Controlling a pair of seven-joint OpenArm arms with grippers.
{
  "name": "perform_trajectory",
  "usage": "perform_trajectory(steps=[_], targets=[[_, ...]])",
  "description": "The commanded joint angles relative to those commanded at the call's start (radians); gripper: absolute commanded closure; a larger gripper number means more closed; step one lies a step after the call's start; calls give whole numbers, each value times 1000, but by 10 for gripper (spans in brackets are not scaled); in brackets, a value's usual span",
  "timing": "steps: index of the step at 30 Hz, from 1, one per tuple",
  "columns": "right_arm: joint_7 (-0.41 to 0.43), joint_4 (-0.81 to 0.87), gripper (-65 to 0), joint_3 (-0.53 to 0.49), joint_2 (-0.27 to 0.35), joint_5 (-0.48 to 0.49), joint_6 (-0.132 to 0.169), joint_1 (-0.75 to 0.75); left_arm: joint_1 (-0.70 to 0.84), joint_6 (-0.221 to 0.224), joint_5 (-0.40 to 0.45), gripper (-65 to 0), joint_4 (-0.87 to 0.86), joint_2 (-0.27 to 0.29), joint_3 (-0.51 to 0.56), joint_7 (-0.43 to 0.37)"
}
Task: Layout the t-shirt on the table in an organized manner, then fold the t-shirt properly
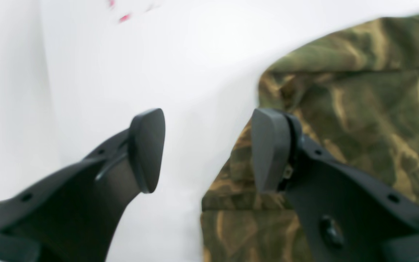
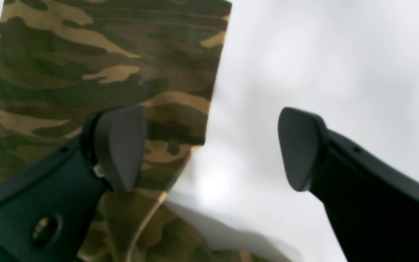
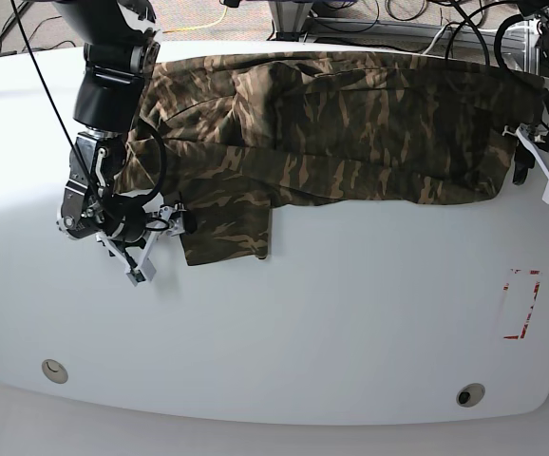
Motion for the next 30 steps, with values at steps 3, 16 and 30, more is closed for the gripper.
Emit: perform_trajectory(steps=[3,16,30], targets=[[0,0,-547,0,0,0,0,0,-35,0,-21,-354,-91,0,-6,0],[0,0,-547,0,0,-3,0,0,-103,0,-112,-353,-330,6,0,-2],[0,-2,-547,0,0,-3,0,-2,-86,0,-281,-353,-331,6,49,0]])
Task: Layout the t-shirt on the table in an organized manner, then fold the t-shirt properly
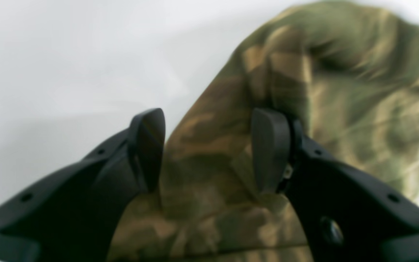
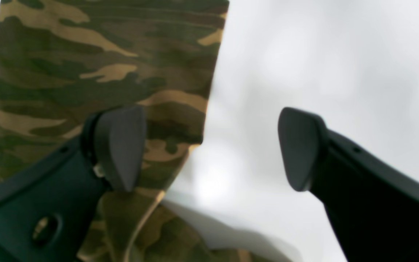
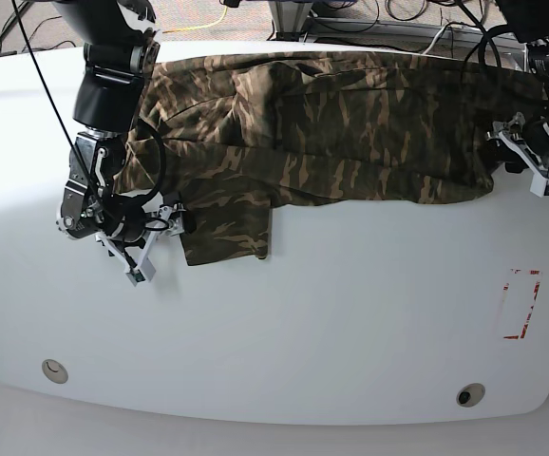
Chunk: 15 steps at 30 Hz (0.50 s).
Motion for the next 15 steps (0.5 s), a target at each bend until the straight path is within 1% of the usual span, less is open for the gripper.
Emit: perform_trajectory(steps=[6,9,12,15], targets=[[-2,0,-547,0,0,-2,0,0,52,0,-58,-353,126,-35,3,2],[-2,0,-547,0,0,-2,0,0,69,0,-83,-353,170,-35,3,2],[-2,0,-547,0,0,-2,0,0,77,0,-80,-353,192,-35,11,5],[-2,0,-547,0,0,-2,0,0,74,0,-66,-353,189,-37,40,31]])
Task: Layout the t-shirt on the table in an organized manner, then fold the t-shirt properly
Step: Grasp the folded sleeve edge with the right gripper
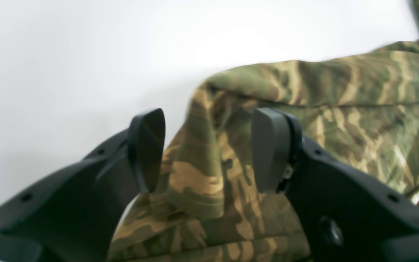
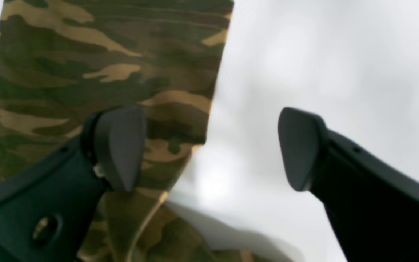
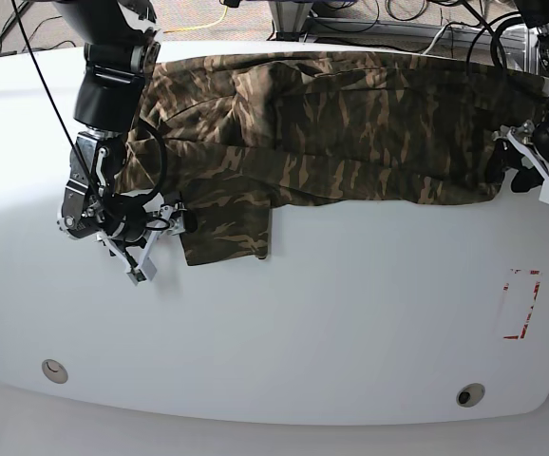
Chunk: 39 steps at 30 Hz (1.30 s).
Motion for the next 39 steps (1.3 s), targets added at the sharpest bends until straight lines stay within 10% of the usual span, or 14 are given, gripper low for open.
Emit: perform_trajectory(steps=[29,39], targets=[[2,-2,-547,0,2,2,0,5,-72,0,276,-350,-26,15,87,2],[2,0,-547,2,5,3,0,6,-115,0,276,-212,-150,15,87,2]])
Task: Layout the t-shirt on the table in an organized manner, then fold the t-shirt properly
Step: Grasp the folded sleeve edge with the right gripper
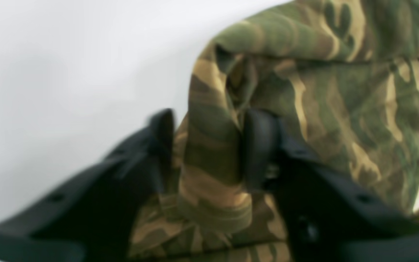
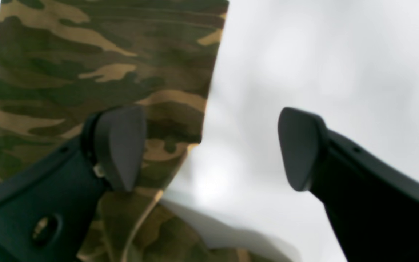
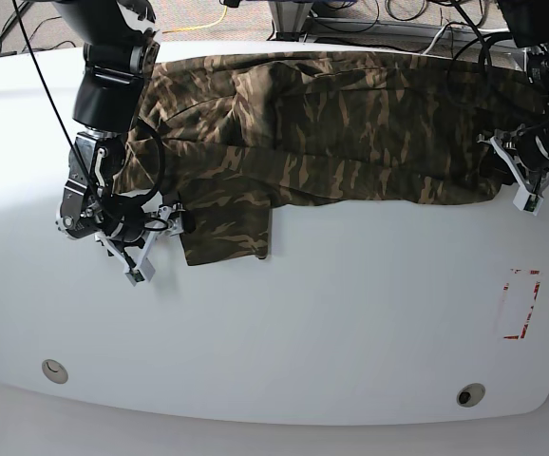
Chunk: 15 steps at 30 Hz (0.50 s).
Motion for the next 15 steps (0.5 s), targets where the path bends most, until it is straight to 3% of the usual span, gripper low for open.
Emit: perform_trajectory(steps=[8,15], targets=[[0,0,-547,0,0,-2,0,2,-15,0,0,-207,-6,0,0,-2],[0,2,-547,0,2,-5,0,28,-41,0,2,-44,-11,0,0,-2]])
